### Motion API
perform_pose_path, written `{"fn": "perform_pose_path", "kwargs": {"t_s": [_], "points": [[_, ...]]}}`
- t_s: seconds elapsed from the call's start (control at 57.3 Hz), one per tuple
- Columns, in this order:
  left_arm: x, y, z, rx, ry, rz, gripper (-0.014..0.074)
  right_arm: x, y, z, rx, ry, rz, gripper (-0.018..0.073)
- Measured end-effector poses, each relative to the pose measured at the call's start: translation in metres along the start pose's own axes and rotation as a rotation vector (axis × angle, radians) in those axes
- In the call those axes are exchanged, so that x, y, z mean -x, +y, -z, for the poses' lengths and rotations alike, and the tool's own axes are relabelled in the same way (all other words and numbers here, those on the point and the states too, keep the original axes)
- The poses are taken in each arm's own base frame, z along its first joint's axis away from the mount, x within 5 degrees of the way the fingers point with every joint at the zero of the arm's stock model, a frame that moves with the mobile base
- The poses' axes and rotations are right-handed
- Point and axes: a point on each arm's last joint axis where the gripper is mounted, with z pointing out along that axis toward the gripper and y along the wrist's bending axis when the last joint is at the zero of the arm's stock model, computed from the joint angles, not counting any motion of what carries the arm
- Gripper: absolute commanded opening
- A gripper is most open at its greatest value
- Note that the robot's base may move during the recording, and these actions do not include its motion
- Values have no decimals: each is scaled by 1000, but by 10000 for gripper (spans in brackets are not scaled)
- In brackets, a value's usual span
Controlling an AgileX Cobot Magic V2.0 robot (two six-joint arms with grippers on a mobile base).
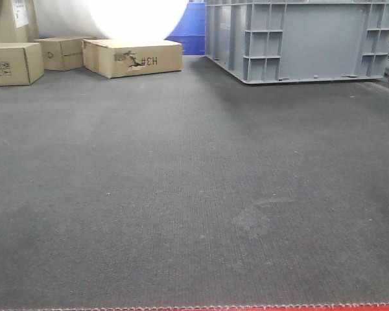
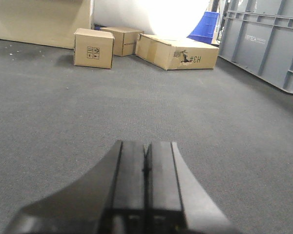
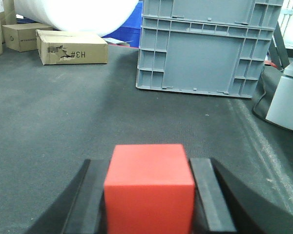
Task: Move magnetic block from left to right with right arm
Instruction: 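Drive up to the carpeted platform near the cardboard boxes and grey crate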
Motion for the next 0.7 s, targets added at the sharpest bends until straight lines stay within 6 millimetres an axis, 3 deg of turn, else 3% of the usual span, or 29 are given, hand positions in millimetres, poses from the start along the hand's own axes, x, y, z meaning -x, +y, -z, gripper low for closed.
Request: {"fn": "perform_pose_path", "kwargs": {"t_s": [0.698], "points": [[0,0,0,0,0,0,-126,1,0,0,-1,-10,0,356]]}}
